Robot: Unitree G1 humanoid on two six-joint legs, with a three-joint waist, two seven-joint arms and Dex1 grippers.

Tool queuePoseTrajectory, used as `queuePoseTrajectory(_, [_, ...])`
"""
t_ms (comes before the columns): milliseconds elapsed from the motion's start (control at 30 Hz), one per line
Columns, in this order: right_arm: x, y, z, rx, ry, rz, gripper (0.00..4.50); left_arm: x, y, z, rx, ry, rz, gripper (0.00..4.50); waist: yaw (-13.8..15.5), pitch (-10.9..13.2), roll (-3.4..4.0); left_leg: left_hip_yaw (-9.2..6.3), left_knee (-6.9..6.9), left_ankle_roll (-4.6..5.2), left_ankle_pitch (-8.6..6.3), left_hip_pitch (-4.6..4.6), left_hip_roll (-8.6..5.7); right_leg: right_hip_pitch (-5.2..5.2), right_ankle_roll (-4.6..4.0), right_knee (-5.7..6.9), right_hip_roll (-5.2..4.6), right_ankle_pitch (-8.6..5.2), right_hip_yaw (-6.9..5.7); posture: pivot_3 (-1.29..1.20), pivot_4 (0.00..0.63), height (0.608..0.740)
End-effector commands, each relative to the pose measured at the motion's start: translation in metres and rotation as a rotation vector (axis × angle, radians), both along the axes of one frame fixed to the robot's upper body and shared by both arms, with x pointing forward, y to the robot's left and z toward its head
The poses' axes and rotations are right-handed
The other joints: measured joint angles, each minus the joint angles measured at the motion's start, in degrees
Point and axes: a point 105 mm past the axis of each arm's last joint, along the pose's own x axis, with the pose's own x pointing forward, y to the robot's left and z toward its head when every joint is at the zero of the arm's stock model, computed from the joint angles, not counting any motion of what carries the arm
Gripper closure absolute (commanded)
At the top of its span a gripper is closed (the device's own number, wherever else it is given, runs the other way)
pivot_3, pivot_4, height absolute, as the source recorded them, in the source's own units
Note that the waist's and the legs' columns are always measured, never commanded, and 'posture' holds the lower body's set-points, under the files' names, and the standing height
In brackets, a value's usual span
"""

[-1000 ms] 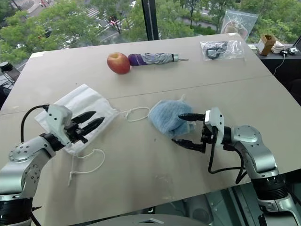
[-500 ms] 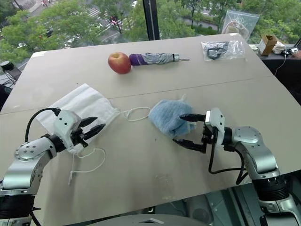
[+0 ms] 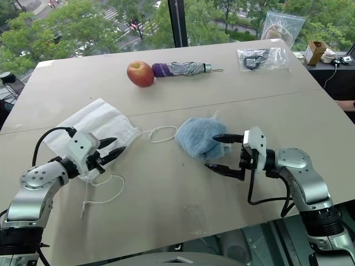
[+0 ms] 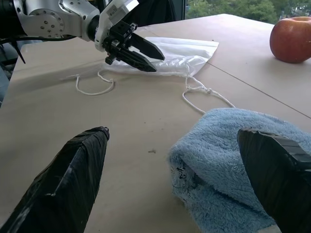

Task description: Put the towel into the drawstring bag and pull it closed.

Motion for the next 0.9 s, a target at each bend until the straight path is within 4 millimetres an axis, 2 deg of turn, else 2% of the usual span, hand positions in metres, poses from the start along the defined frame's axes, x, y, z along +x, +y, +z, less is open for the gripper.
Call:
queuePoseTrajectory(33, [-0.0021,-0.0003,0.0110,0.013,-0.048,0.009,0.00,0.0021,-0.0022,0.0078,0.023,-0.045,-0.014,2.41,0.00,0.00,0.00,0.00,0.00,0.00,0.00,0.00,0.00,0.00,0.00,0.00,0.00,0.00,0.00,0.00,0.150,0.740])
queuePoseTrajectory(600, [-0.0026,-0.0002,0.0103,0.015,-0.048,0.005,0.00,0.0058,0.0025,0.0015,0.073,-0.044,0.001,2.41,-0.02,0.00,0.00,0.00,0.00,0.00,0.00,0.01,0.00,0.00,0.00,0.00,0.00,0.00,0.00,0.00,0.150,0.740])
queuePoseTrajectory(633, [-0.0024,-0.0002,0.0103,0.015,-0.048,0.005,0.00,0.0062,0.0026,0.0015,0.073,-0.044,0.002,2.91,-0.01,0.00,0.00,-0.01,0.00,0.00,0.00,0.00,0.00,0.00,0.00,0.00,0.00,0.00,-0.01,0.00,0.150,0.740])
queuePoseTrajectory(667, [-0.0023,-0.0002,0.0103,0.015,-0.048,0.005,0.00,0.0069,0.0027,0.0017,0.072,-0.045,0.004,3.07,0.00,0.00,0.00,-0.01,0.00,0.00,0.00,0.00,0.00,0.00,0.00,0.00,0.00,0.00,-0.01,0.00,0.150,0.740])
queuePoseTrajectory(700, [-0.0023,-0.0001,0.0103,0.015,-0.048,0.005,0.00,0.0074,0.0027,0.0020,0.071,-0.046,0.005,3.67,0.00,0.00,0.00,-0.01,0.00,0.00,0.00,0.00,0.00,0.00,0.00,0.00,0.00,0.00,-0.01,0.00,0.150,0.740])
queuePoseTrajectory(767, [-0.0017,0.0001,0.0105,0.016,-0.049,0.006,0.00,0.0090,0.0030,0.0031,0.074,-0.051,0.009,4.46,0.00,0.00,0.00,-0.01,0.00,0.00,0.00,0.00,0.00,0.00,0.00,0.01,0.00,0.00,-0.01,0.00,0.150,0.740])
queuePoseTrajectory(900, [-0.0014,0.0007,0.0103,0.017,-0.051,0.007,0.00,0.0109,0.0040,0.0044,0.082,-0.058,0.016,4.46,0.01,0.00,0.00,-0.01,0.01,0.00,0.00,0.00,0.00,0.00,0.01,0.01,0.00,0.00,-0.01,0.00,0.150,0.740])
